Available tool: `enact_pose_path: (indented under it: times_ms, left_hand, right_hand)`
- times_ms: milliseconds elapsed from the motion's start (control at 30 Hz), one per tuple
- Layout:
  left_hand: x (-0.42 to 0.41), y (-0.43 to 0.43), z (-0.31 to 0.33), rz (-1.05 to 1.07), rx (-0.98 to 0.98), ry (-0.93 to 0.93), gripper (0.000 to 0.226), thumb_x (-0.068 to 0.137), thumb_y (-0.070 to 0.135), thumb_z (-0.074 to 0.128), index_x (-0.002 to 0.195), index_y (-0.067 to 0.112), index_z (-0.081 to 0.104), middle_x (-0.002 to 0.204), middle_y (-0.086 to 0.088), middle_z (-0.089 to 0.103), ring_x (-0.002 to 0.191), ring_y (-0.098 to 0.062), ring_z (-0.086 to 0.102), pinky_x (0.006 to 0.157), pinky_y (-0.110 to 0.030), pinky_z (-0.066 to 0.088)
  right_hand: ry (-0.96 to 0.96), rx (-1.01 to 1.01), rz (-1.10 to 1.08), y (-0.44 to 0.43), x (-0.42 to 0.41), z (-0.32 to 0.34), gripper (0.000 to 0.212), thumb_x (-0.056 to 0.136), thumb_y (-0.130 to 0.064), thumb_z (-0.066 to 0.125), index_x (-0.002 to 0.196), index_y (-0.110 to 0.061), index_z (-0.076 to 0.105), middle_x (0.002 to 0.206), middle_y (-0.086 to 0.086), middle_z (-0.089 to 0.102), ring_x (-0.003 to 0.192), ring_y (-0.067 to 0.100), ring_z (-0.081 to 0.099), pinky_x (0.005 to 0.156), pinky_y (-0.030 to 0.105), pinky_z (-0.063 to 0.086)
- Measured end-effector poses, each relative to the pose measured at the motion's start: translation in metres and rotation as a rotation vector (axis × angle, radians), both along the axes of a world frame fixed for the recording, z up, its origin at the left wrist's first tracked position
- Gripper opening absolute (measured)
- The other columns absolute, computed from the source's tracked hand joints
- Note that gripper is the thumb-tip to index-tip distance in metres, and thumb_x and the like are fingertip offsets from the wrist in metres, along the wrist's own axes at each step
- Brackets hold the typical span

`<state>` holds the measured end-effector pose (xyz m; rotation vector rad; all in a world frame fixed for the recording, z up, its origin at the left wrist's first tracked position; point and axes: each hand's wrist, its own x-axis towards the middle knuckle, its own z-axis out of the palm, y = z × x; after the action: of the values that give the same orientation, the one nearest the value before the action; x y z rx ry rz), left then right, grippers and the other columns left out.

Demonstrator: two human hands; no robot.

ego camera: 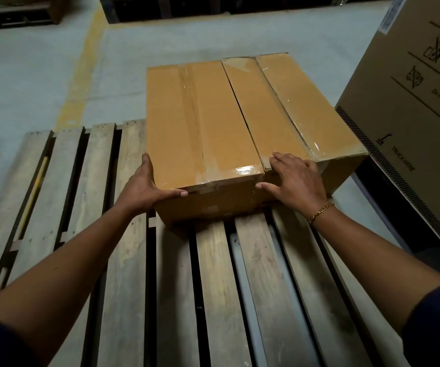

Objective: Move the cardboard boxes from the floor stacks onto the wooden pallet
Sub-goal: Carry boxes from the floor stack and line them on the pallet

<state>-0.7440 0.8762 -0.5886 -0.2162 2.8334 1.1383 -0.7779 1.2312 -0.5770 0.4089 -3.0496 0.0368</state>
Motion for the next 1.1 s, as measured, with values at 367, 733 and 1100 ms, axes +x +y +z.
enact_pose_path:
  times_ms: [367, 733, 1100]
  left_hand:
    - [-0.005, -0.003, 0.0, -0.013, -0.01, -0.016, 0.136, 0.058, 0.065, 0.087, 0.157, 0.026, 0.003, 0.158, -0.007, 0.038, 0.136, -0.033, 0.045, 0.103, -0.044, 0.048]
    - [-0.006, -0.002, 0.002, -0.003, -0.024, -0.024, 0.132, 0.057, 0.068, 0.086, 0.155, 0.026, 0.008, 0.154, -0.007, 0.043, 0.133, -0.034, 0.049, 0.102, -0.047, 0.052]
    - [-0.005, 0.0, 0.002, 0.017, -0.036, -0.003, 0.129, 0.057, 0.067, 0.087, 0.154, 0.026, 0.012, 0.15, -0.007, 0.047, 0.128, -0.034, 0.052, 0.097, -0.044, 0.052]
  right_hand:
    - [-0.123, -0.103, 0.076, -0.014, -0.02, -0.008, 0.089, 0.093, -0.072, 0.042, 0.163, -0.023, 0.016, 0.17, -0.004, 0.009, 0.157, 0.013, 0.007, 0.126, 0.039, 0.008]
    - [-0.083, -0.136, 0.072, -0.015, -0.021, -0.012, 0.081, 0.095, -0.068, 0.046, 0.16, -0.026, 0.025, 0.169, -0.004, 0.017, 0.156, 0.015, 0.015, 0.125, 0.042, 0.016]
    - [-0.062, -0.138, 0.07, -0.016, -0.02, -0.015, 0.085, 0.094, -0.069, 0.043, 0.161, -0.02, 0.024, 0.168, -0.001, 0.02, 0.155, 0.016, 0.017, 0.125, 0.041, 0.018]
